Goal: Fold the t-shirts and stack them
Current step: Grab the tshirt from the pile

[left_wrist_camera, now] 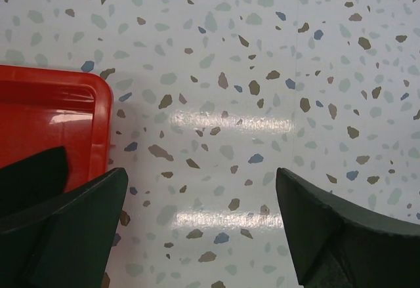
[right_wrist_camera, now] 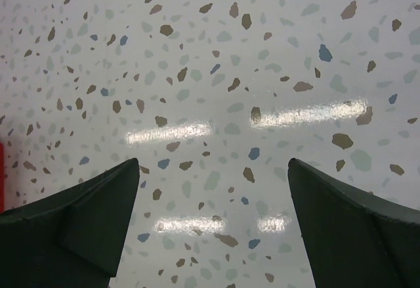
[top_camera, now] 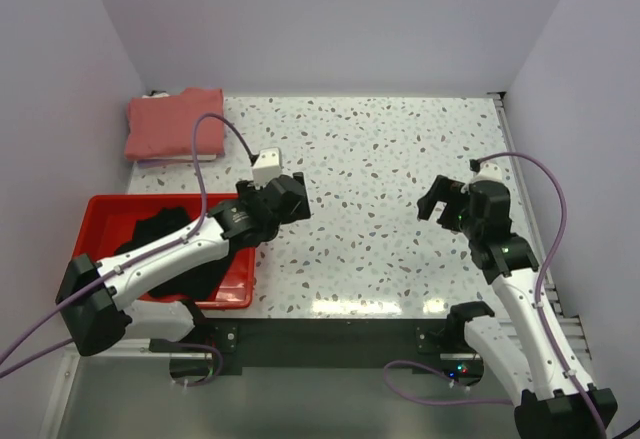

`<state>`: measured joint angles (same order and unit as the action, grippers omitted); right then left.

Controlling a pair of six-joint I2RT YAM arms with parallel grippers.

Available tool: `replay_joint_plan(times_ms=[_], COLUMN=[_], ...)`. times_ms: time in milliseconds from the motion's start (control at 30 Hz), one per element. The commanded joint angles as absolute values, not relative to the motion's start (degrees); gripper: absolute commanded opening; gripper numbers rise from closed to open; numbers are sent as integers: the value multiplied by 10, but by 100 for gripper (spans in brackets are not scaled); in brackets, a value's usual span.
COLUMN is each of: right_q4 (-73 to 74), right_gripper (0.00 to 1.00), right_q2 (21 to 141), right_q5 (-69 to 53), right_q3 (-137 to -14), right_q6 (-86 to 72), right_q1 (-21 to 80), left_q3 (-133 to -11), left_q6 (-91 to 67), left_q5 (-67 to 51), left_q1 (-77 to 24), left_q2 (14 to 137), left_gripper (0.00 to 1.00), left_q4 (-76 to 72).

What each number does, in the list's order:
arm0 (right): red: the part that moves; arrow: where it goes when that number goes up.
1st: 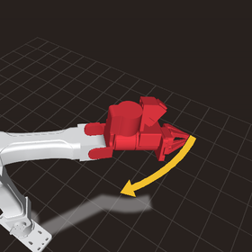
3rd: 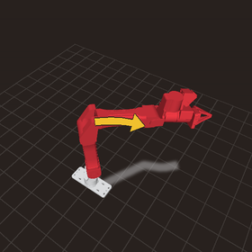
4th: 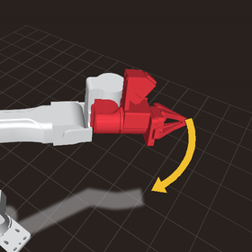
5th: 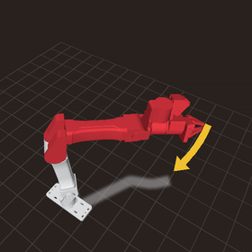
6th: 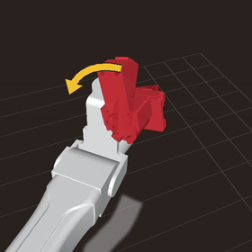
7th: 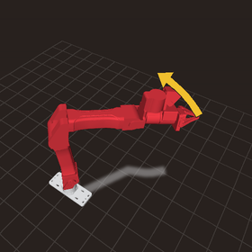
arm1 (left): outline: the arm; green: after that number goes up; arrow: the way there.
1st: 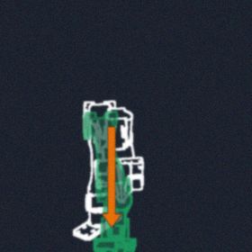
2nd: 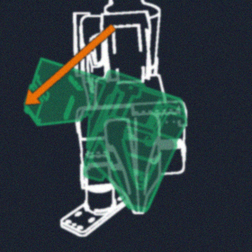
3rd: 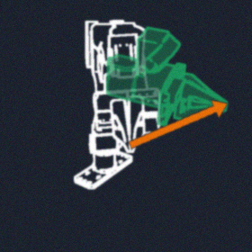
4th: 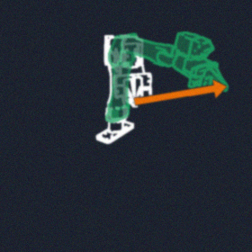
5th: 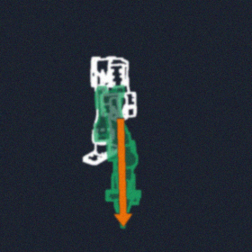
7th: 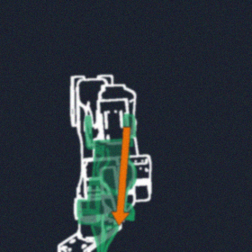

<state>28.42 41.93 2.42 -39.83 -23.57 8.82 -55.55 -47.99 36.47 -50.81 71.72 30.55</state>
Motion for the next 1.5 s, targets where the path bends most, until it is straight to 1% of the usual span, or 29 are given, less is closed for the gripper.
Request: replay_joint_plan(times_ms=[0, 167, 233, 300, 333, 433, 500, 667, 800, 867, 900, 933, 1000, 1233, 1467], right_q4=[253, 269, 268, 270, 271, 269, 270, 265, 260, 260, 261, 261, 262, 257, 263], right_gripper=[99, 99, 99, 99, 99, 99, 99, 99, 99, 99, 99, 99, 99, 99, 99], right_q2=[415, 430, 435, 439, 440, 439, 436, 435, 446, 452, 455, 456, 456, 452, 448], right_q5=[22, 29, 25, 30, 27, 15, 22, 6, 2, -33, -36, -33, -33, -31, -33], right_q3=[-392, -400, -402, -403, -403, -403, -403, -399, -398, -403, -403, -404, -403, -399, -403], right_q6=[-242, -243, -241, -242, -243, -238, -238, -236, -237, -230, -229, -229, -231, -231, -227], right_q1=[86, 86, 85, 86, 85, 86, 86, 86, 85, 86, 85, 86, 86, 86, 85], left_q3=[-596, -614, -611, -606, -599, -600, -599, -575, -536, -512, -497, -489, -465, -424, -387], left_q6=[-523, -612, -648, -641, -647, -724, -749, -838, -838, -842, -834, -799, -792, -786, -723], left_q5=[418, 469, 457, 403, 402, 448, 472, 485, 474, 469, 448, 436, 427, 432, 387], left_q1=[-511, -505, -466, -416, -378, -350, -334, -244, -137, -101, -63, -46, -13, 25, 37], left_q2=[723, 723, 726, 730, 730, 726, 715, 691, 686, 689, 688, 688, 686, 701, 721], left_gripper=[100, 100, 100, 100, 100, 100, 100, 100, 100, 100, 100, 100, 100, 100, 99], left_q4=[357, 451, 474, 483, 489, 563, 601, 662, 637, 618, 605, 588, 565, 527, 421])
